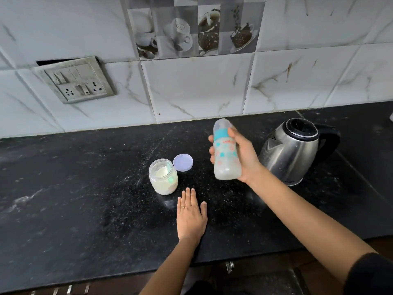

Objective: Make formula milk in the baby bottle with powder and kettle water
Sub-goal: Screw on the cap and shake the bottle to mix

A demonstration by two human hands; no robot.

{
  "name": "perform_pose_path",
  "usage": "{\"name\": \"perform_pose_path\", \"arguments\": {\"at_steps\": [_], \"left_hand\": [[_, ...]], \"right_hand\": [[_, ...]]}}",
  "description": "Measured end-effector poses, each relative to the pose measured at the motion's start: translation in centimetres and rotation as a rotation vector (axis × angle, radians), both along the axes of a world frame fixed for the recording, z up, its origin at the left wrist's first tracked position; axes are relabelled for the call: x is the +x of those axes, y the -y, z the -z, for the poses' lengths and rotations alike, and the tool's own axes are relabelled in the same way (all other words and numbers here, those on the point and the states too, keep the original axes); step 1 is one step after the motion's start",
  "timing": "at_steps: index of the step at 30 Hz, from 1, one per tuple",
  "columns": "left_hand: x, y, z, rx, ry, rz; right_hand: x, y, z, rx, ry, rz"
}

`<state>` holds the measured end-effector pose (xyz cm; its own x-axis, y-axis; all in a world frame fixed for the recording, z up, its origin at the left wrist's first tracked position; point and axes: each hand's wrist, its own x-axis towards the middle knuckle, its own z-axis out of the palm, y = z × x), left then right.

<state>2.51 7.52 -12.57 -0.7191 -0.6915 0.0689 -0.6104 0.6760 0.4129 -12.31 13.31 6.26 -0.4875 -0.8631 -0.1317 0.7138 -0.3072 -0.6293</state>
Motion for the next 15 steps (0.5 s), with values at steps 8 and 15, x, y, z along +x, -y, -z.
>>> {"name": "perform_pose_path", "arguments": {"at_steps": [8, 15], "left_hand": [[0.1, -0.1, -0.1, 0.001, 0.014, 0.003], [0.0, 0.0, 0.0, 0.0, 0.023, 0.006]], "right_hand": [[-1.0, 0.7, 0.4, 0.084, 0.137, 0.11], [-0.8, 0.6, 0.2, 0.049, 0.151, 0.078]]}}
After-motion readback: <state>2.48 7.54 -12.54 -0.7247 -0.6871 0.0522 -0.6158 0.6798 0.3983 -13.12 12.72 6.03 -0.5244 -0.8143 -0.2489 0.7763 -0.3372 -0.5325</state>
